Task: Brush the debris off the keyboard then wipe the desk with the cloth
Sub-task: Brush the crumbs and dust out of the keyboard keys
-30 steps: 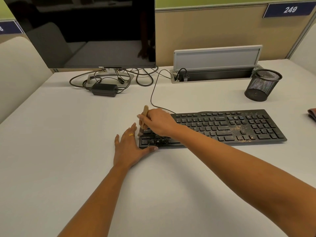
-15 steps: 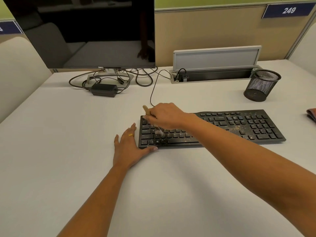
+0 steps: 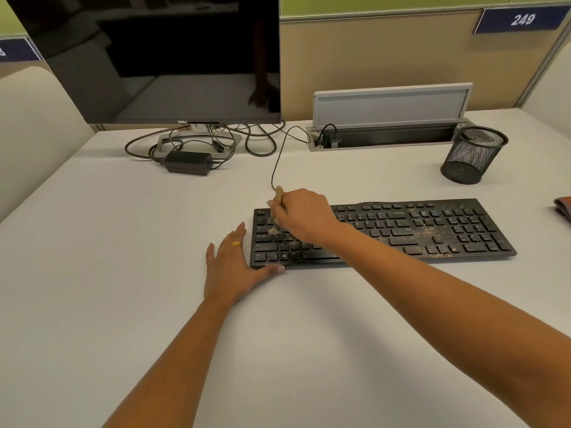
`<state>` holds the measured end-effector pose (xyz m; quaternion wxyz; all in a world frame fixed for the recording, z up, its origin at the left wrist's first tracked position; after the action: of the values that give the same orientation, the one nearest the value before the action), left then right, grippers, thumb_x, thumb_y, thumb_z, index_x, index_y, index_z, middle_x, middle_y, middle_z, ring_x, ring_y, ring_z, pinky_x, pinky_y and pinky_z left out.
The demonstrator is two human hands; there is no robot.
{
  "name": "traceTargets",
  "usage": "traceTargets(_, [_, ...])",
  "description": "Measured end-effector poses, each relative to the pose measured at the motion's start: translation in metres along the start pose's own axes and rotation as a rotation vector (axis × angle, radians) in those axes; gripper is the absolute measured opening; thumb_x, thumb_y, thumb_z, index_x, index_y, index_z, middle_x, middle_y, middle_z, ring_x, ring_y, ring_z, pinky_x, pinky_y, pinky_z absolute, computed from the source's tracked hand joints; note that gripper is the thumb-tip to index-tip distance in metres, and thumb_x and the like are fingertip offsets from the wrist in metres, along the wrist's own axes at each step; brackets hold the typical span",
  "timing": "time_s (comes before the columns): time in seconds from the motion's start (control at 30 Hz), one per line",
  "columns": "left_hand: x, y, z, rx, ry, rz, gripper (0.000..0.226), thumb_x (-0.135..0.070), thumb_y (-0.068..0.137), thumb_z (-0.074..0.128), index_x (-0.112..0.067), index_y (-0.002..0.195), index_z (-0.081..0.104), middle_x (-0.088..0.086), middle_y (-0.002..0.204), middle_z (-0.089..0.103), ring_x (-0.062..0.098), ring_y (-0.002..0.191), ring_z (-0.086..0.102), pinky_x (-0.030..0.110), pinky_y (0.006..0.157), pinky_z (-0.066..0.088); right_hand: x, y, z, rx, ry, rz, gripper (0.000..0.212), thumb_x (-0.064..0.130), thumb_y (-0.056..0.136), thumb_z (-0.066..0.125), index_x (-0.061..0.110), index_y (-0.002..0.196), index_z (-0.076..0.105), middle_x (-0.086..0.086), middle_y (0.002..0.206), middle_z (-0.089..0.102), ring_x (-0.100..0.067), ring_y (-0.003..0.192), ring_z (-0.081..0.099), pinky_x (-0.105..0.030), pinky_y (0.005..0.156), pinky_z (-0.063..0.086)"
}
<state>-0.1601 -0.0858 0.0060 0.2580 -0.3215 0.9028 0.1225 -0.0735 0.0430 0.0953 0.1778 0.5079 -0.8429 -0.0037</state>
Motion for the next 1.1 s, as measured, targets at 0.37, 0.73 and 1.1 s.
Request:
traceTargets(0.37, [0.0,-0.001,0.0,-0.002,-0.011,0.0,0.129,-0.085,0.048,0.052,-0.02,0.152,0.014,-0.005,0.153,0.032,0.011,0.143,0.023,0.042,0.119,0.0,0.007,0.0,0.0,-0.036,0.087,0.064,0.048,0.036,0.101,0.028,0.006,0.095,0.065,-0.008,0.089,0.069,-0.025,0.083,0.061,-0.036,0.073,0.046])
traceTargets(0.73, [0.001,0.0,0.0,0.006,0.012,0.001,0.129,-0.087,0.047,0.05,-0.021,0.152,0.014,-0.005,0.154,0.03,0.011,0.143,0.022,0.041,0.119,-0.001,-0.003,-0.006,-0.008,0.193,0.112,-0.103,0.047,0.039,0.1,0.034,0.009,0.087,0.067,-0.002,0.077,0.059,-0.019,0.082,0.053,-0.03,0.067,0.039])
traceTargets(1.1, [0.001,0.0,0.001,0.01,0.02,0.0,0.13,-0.086,0.047,0.051,-0.02,0.152,0.013,-0.004,0.154,0.03,0.01,0.143,0.021,0.041,0.119,-0.001,-0.01,-0.012,-0.008,0.041,0.082,0.029,0.05,0.037,0.101,0.028,0.008,0.078,0.062,-0.007,0.076,0.058,-0.022,0.078,0.054,-0.034,0.072,0.044])
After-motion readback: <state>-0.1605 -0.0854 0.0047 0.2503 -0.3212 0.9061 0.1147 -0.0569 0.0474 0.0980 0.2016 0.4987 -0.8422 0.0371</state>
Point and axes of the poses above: each hand's wrist, its own y-axis towards the middle knuckle, its own z-axis out of the palm, x = y × z, the point moved 3 cm from there along y, towards the middle knuckle
